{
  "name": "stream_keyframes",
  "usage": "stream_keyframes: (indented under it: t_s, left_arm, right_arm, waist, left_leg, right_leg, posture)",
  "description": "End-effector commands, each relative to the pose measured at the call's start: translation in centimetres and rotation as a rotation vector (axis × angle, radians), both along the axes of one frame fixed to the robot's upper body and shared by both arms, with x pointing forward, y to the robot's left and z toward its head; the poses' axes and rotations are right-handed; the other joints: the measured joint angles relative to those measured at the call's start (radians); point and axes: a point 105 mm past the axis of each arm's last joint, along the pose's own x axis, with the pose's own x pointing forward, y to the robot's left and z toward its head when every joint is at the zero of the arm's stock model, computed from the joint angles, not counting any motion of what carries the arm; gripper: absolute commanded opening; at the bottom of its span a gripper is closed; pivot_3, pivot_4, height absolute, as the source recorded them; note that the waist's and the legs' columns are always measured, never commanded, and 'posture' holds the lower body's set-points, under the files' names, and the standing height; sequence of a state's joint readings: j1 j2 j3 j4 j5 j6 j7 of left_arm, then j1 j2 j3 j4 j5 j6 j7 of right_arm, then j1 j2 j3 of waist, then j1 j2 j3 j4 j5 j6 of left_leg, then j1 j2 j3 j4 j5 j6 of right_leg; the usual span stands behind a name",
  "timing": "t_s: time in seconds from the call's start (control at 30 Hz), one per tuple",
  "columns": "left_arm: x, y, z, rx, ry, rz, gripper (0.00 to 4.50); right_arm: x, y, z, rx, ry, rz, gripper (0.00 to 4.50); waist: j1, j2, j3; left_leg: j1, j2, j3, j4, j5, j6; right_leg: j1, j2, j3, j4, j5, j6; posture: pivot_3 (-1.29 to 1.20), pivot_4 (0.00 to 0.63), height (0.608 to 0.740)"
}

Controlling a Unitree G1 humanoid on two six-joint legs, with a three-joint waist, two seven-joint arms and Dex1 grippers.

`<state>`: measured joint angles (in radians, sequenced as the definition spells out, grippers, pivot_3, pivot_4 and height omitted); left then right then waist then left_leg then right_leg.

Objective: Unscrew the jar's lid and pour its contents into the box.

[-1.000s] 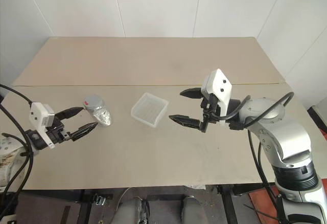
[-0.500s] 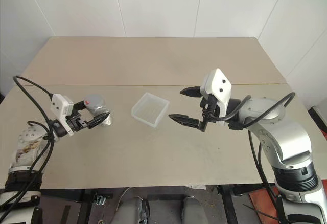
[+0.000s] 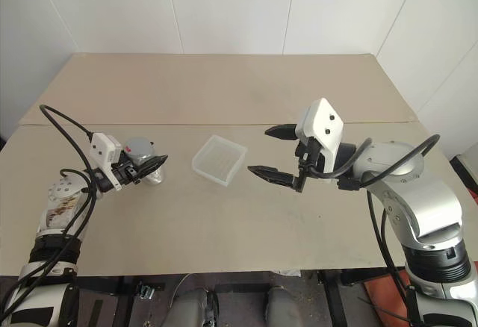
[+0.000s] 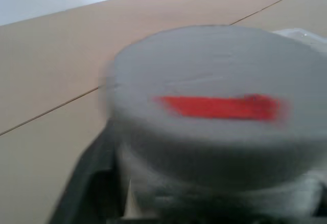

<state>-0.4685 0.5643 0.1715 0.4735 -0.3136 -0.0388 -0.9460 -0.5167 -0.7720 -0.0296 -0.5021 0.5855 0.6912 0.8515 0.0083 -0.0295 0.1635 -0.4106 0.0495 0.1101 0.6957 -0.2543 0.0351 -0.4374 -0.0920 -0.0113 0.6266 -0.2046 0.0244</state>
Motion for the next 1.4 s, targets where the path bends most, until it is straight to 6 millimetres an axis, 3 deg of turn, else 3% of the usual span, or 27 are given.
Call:
stream_keyframes:
  t_s: [0.03, 0.2, 0.33, 0.5, 0.67, 0.8, 1.37, 1.4]
  left_arm:
    - [-0.3, 0.1, 1.6, 0.011, -0.058, -0.015, 1.94]
    - [-1.9, -1.2, 4.5, 0.047, -0.103, -0.109, 1.94]
    - [-3.8, -3.5, 8.2, 0.065, -0.095, -0.294, 1.94]
    - [-5.5, -6.3, 10.8, 0.033, -0.056, -0.578, 1.94]
    - [-4.6, -9.0, 11.0, 0.029, -0.018, -0.728, 1.94]
    - [-4.2, -10.0, 11.2, 0.040, -0.016, -0.790, 1.94]
    - [-3.7, -10.5, 11.6, 0.087, -0.048, -0.878, 1.94]
    - [-3.7, -10.5, 11.6, 0.091, -0.048, -0.879, 1.94]
  right_arm:
    - [-0.3, 0.1, 1.3, 0.010, -0.058, -0.003, 4.50]
    - [0.0, 1.0, 2.3, 0.040, -0.093, 0.016, 4.50]
    - [0.2, 3.3, 4.0, 0.097, -0.092, 0.097, 4.50]
    - [0.4, 6.9, 5.5, 0.162, -0.045, 0.226, 4.50]
    - [0.7, 9.8, 6.8, 0.215, -0.014, 0.279, 4.50]
    - [0.8, 11.1, 6.9, 0.215, -0.010, 0.284, 4.50]
    - [2.5, 12.9, 6.2, 0.200, 0.065, 0.231, 4.50]
    - [2.5, 13.0, 6.3, 0.204, 0.068, 0.239, 4.32]
  waist:
    - [0.000, 0.000, 0.000]
    - [-0.007, 0.000, 0.000]
    - [-0.013, 0.000, 0.000]
    - [-0.015, 0.000, 0.000]
    - [-0.012, 0.000, 0.000]
    - [-0.016, 0.000, 0.000]
    - [-0.022, 0.000, 0.000]
    - [-0.022, 0.000, 0.000]
  left_leg:
    - [0.000, 0.000, 0.000, 0.000, 0.000, 0.000]
    - [-0.001, 0.000, 0.000, 0.000, 0.000, 0.000]
    - [-0.002, 0.000, -0.001, 0.001, 0.000, 0.000]
    - [-0.001, 0.000, -0.001, 0.001, 0.000, 0.000]
    - [-0.002, 0.000, 0.000, 0.001, 0.000, 0.000]
    - [-0.004, 0.000, -0.001, 0.001, 0.000, 0.000]
    - [-0.006, 0.000, -0.001, 0.001, 0.000, 0.000]
    - [-0.006, 0.000, -0.001, 0.001, 0.000, 0.000]
  right_leg:
    - [0.000, 0.000, 0.000, 0.000, 0.000, 0.000]
    - [-0.001, 0.000, 0.000, 0.000, 0.000, 0.000]
    - [-0.002, 0.000, 0.000, 0.002, 0.000, 0.000]
    - [-0.002, 0.000, 0.000, 0.002, 0.000, 0.000]
    - [-0.001, 0.001, -0.001, 0.002, 0.000, 0.000]
    - [-0.002, 0.001, -0.001, 0.003, 0.000, 0.001]
    - [-0.003, 0.001, -0.001, 0.003, 0.000, 0.001]
    - [-0.003, 0.001, -0.001, 0.003, 0.000, 0.001]
  posture:
    - [0.00, 0.150, 0.740]
    - [0.00, 0.150, 0.740]
    - [0.00, 0.150, 0.740]
    - [0.00, 0.150, 0.740]
    - [0.00, 0.150, 0.740]
    - [0.00, 0.150, 0.740]
    - [0.00, 0.150, 0.740]
    - [0.00, 0.150, 0.740]
